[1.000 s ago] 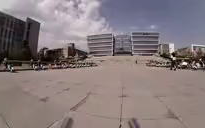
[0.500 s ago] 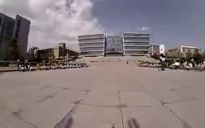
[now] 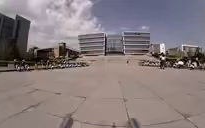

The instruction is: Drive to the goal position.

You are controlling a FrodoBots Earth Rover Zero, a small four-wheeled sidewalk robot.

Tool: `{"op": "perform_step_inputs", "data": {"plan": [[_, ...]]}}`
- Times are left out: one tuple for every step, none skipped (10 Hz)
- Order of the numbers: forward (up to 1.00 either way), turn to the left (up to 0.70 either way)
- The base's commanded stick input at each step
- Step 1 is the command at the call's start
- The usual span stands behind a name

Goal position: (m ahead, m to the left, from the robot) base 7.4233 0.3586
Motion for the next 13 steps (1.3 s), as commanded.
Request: {"op": "perform_step_inputs", "data": {"plan": [[0.96, 0.31], [0.97, 0.27], [0.97, 0.13], [0.97, 0.01], [0.96, 0.01], [0.97, 0.02], [0.97, 0.02], [0.97, 0.01], [0.96, 0.02], [0.97, 0.26], [0.97, 0.38], [0.97, 0.28], [0.97, 0.15]]}}
